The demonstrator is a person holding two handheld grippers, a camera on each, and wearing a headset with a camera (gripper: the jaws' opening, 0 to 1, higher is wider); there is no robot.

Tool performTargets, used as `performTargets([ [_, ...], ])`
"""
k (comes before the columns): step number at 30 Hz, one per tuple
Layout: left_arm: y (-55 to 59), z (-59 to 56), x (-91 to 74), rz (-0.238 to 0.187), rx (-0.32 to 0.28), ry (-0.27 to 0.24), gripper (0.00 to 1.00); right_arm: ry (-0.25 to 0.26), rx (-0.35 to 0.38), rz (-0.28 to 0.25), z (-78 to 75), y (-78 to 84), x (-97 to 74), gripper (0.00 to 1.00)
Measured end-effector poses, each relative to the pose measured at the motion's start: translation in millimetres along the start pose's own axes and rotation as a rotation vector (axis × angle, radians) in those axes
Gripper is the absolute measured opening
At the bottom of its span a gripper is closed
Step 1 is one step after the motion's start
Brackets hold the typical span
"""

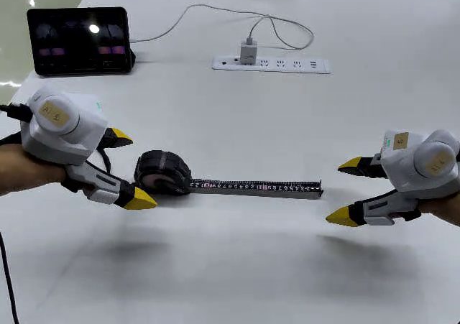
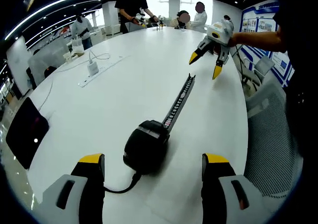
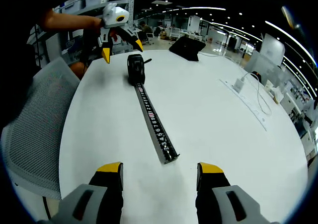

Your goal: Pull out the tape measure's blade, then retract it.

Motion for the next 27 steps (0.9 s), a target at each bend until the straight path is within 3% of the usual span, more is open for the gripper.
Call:
performTargets([
  [6, 0.8, -6.5, -4.3, -0.061, -0.057, -0.056, 0.80, 0.023, 0.035, -0.030, 8.9, 1.5, -1.0, 0.64],
  [21, 8.9, -33.7, -11.1, -0.143, -0.160, -0.127, 0.88, 0.081, 0.112, -0.134, 36.0, 4.8, -7.0, 0.75],
  [27, 13.1, -45.6, -11.3, -0.147, -0.177, -0.137, 0.88, 0.101, 0.136, -0.158, 43.4, 5.7, -5.6, 0.80],
])
Point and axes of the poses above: the centre of the closed fingertips' face, and the gripper's own axes: x roughly forward along the fingers, z roughly to its left, y roughly out of its underside, the point moved 8 cm from there along -x, roughly backward along the fingers, and after that the axes turned 6 degrees about -y, right-handed, at the moved point
